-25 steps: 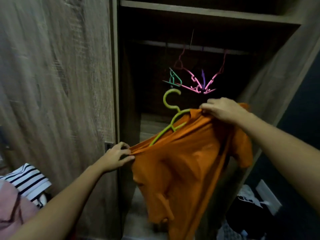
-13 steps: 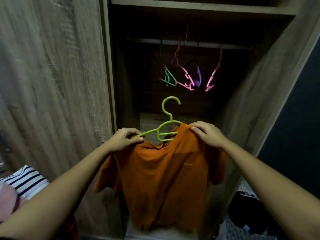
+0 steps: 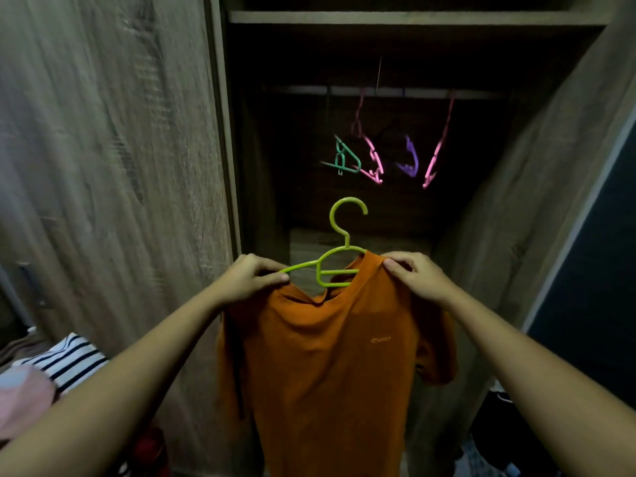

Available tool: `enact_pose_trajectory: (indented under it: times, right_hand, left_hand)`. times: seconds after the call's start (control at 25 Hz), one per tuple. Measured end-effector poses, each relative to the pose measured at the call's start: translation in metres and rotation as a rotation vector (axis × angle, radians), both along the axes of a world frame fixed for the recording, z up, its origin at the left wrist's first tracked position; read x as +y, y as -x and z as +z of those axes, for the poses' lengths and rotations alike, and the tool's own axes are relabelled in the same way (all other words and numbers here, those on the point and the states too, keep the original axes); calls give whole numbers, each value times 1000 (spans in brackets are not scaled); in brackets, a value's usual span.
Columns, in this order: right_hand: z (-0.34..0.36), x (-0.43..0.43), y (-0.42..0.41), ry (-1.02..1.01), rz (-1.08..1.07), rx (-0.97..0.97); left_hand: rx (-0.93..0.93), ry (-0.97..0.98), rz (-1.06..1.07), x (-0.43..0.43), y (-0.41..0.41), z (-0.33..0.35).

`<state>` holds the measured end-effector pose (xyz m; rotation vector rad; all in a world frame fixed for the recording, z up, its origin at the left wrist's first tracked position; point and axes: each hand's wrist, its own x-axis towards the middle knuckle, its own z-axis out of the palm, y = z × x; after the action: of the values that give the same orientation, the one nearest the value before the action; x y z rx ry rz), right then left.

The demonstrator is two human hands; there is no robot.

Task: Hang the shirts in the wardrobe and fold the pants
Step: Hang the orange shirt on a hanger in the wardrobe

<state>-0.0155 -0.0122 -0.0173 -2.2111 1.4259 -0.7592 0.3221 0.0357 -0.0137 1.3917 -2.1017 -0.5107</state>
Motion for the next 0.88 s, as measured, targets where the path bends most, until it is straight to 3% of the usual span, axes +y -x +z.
enact_pose_trajectory:
  times: [0.16, 0.32, 0.48, 0.56, 0.64, 0.72, 0.88]
  right_hand:
    - [0, -1, -13, -92, 72, -37]
    - [-8, 4, -21, -171, 20, -203]
    - [-7, 6, -29, -107, -40, -267]
    - [-2, 7, -36, -52, -13, -247]
    - [2, 8, -46, -1, 37, -199]
    - [6, 8, -57, 53, 78, -137]
    - [11, 3, -61, 75, 39, -159]
  left_hand:
    - [134, 65, 30, 3, 7, -4]
    - [200, -90, 32, 5, 1, -6]
    - [446, -197, 109, 12, -7, -20]
    - [367, -11, 263, 9, -3, -22]
    - [194, 179, 267, 1, 10, -17]
    - [96, 254, 213, -4, 29, -8]
    - [20, 290, 334, -10, 41, 2]
